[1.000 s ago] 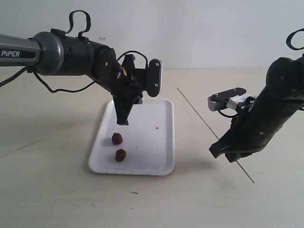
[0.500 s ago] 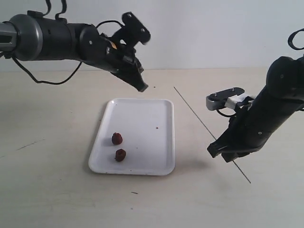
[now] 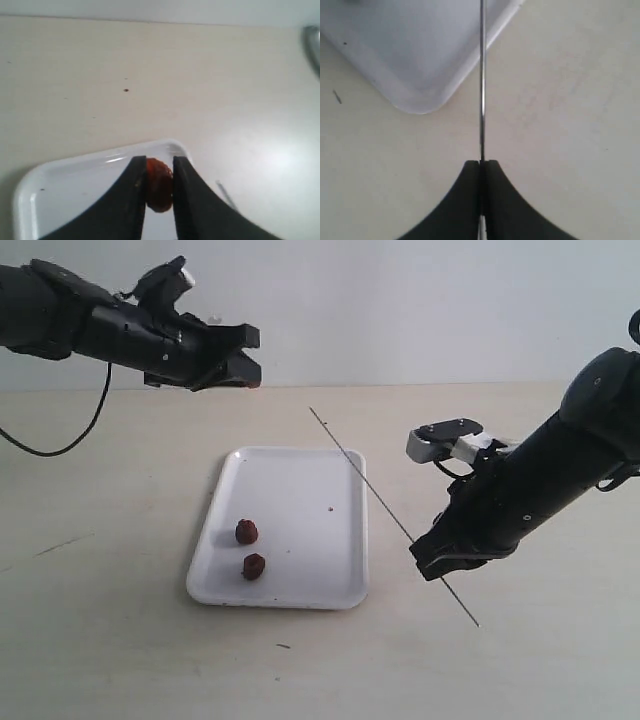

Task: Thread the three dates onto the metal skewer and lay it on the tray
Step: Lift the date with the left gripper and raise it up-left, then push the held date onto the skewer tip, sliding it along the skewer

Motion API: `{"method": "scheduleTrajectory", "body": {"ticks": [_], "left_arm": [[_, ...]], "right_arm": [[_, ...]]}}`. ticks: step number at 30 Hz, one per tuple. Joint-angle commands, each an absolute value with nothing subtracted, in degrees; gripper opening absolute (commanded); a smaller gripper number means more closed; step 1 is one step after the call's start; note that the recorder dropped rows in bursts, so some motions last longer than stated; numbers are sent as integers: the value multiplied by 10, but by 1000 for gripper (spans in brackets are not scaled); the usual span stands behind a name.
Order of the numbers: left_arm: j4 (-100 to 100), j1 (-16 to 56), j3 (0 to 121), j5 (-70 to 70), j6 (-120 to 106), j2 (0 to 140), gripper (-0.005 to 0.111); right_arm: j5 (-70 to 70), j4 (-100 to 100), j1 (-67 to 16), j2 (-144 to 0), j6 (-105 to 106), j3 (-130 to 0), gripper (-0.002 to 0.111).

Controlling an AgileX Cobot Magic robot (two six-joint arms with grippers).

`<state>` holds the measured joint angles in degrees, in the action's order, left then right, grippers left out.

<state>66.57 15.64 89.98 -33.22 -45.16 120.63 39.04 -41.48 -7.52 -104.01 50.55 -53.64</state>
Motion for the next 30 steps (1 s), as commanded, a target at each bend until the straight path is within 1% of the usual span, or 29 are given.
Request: {"method": "scheduleTrajectory", "body": {"ticks": [1,8,22,28,30], "left_arm": [[807,137,902,-409,-482,1200,21],[842,132,902,-415,-482,1200,21],[819,132,902,-420,-496,1200,21],[817,132,902,-437,-507,1200,30],[817,132,902,-439,-507,1200,32]], "right_arm": [[420,-473,-73,-1040,566,-541,0],[459,-584,-73,-1040,675,-541,0],[416,-608,-73,-1040,678,-541,0],[402,-615,-73,-1040,678,-541,0],[402,-616,-73,-1040,681,-541,0]]}}
